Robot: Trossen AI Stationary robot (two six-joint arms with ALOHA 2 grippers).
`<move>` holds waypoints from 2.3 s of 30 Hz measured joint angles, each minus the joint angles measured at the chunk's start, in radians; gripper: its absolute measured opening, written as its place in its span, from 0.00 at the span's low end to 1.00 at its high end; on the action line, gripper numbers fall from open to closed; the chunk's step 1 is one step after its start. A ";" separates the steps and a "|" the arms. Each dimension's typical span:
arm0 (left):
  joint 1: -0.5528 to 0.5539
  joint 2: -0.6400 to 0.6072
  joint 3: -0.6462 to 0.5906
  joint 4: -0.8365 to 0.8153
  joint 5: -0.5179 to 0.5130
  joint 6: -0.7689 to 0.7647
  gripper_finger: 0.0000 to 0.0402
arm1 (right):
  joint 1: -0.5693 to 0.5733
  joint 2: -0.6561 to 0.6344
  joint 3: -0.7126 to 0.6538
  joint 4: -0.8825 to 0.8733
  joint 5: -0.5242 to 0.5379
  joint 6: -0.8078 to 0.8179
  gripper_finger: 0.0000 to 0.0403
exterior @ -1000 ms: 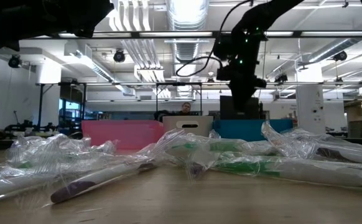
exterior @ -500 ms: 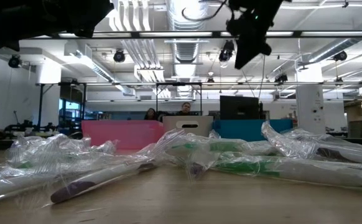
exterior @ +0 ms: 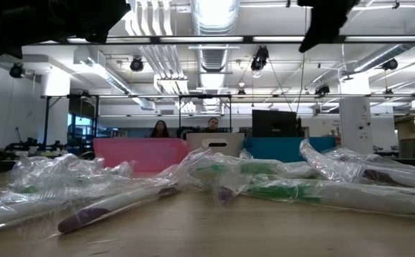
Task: Pick & Place Toothbrushes
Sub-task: Put the green toothbrush into the white bin
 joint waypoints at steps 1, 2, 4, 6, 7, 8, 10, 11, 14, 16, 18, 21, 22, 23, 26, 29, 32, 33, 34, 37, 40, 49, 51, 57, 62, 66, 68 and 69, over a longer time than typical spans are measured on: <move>0.000 0.000 0.000 0.000 0.000 0.000 0.26 | 0.004 -0.032 -0.030 0.002 0.000 0.000 0.02; 0.000 0.000 0.000 0.000 0.000 0.000 0.26 | 0.005 -0.064 -0.062 0.009 -0.001 -0.001 0.02; 0.000 0.000 0.000 0.000 0.000 0.000 0.26 | 0.005 -0.132 -0.129 0.030 -0.003 -0.007 0.02; 0.000 0.000 0.000 0.000 0.000 0.000 0.26 | 0.005 -0.198 -0.194 0.052 -0.003 -0.011 0.02; 0.000 0.000 0.000 0.000 0.000 0.000 0.26 | 0.005 -0.233 -0.225 0.063 -0.003 -0.020 0.02; 0.000 0.000 0.000 0.000 0.000 0.000 0.26 | 0.005 -0.268 -0.255 0.075 -0.005 -0.035 0.02; 0.000 0.000 0.000 0.000 0.000 0.000 0.26 | 0.005 -0.334 -0.308 0.104 -0.029 -0.064 0.02; 0.000 0.000 0.000 0.000 0.000 0.000 0.26 | 0.004 -0.369 -0.335 0.122 -0.049 -0.073 0.02; 0.000 0.000 0.000 0.000 0.000 -0.028 0.26 | 0.005 -0.458 -0.399 0.151 -0.095 -0.073 0.02; 0.000 0.000 0.001 0.000 0.000 -0.064 0.26 | 0.004 -0.500 -0.427 0.154 -0.101 -0.055 0.02; 0.000 0.000 0.009 -0.002 0.000 -0.083 0.26 | 0.004 -0.540 -0.448 0.162 -0.100 -0.044 0.02; 0.000 0.006 0.032 -0.030 -0.001 -0.075 0.26 | 0.004 -0.576 -0.450 0.184 -0.100 -0.045 0.02; 0.000 0.011 0.047 -0.065 -0.003 -0.064 0.26 | 0.004 -0.585 -0.451 0.179 -0.100 -0.045 0.02; 0.000 0.017 0.064 -0.111 -0.009 -0.056 0.26 | 0.004 -0.593 -0.451 0.180 -0.100 -0.046 0.02; -0.001 0.038 0.143 -0.304 -0.044 -0.064 0.26 | 0.004 -0.605 -0.451 0.180 -0.100 -0.048 0.02; -0.012 0.074 0.250 -0.546 -0.064 -0.080 0.26 | 0.004 -0.607 -0.451 0.180 -0.100 -0.048 0.02; -0.036 0.127 0.360 -0.780 -0.080 -0.081 0.26 | 0.004 -0.601 -0.451 0.180 -0.100 -0.048 0.02; -0.046 0.148 0.395 -0.840 -0.082 -0.080 0.26 | 0.004 -0.599 -0.451 0.180 -0.100 -0.048 0.02; -0.058 0.170 0.428 -0.892 -0.084 -0.074 0.26 | 0.004 -0.597 -0.451 0.179 -0.100 -0.048 0.02; -0.106 0.244 0.507 -1.014 -0.084 0.020 0.25 | 0.004 -0.593 -0.451 0.180 -0.100 -0.048 0.02; -0.165 0.320 0.557 -1.093 -0.084 0.203 0.23 | 0.004 -0.591 -0.451 0.180 -0.100 -0.048 0.02; -0.342 0.503 0.620 -1.163 -0.249 0.302 0.18 | 0.004 -0.591 -0.451 0.179 -0.100 -0.048 0.02; -0.371 0.535 0.628 -1.162 -0.264 0.286 0.19 | 0.004 -0.591 -0.451 0.179 -0.099 -0.048 0.02; -0.433 0.626 0.665 -1.169 -0.265 0.202 0.22 | 0.004 -0.591 -0.451 0.179 -0.099 -0.049 0.02; -0.453 0.692 0.689 -1.213 -0.262 0.172 0.30 | 0.004 -0.592 -0.451 0.179 -0.099 -0.048 0.02; -0.459 0.741 0.689 -1.217 -0.262 0.151 0.35 | 0.004 -0.591 -0.451 0.179 -0.099 -0.049 0.02; -0.460 0.767 0.690 -1.217 -0.262 0.136 0.36 | 0.004 -0.591 -0.451 0.179 -0.099 -0.049 0.02; -0.460 0.780 0.693 -1.216 -0.258 0.127 0.36 | 0.004 -0.591 -0.451 0.179 -0.099 -0.049 0.02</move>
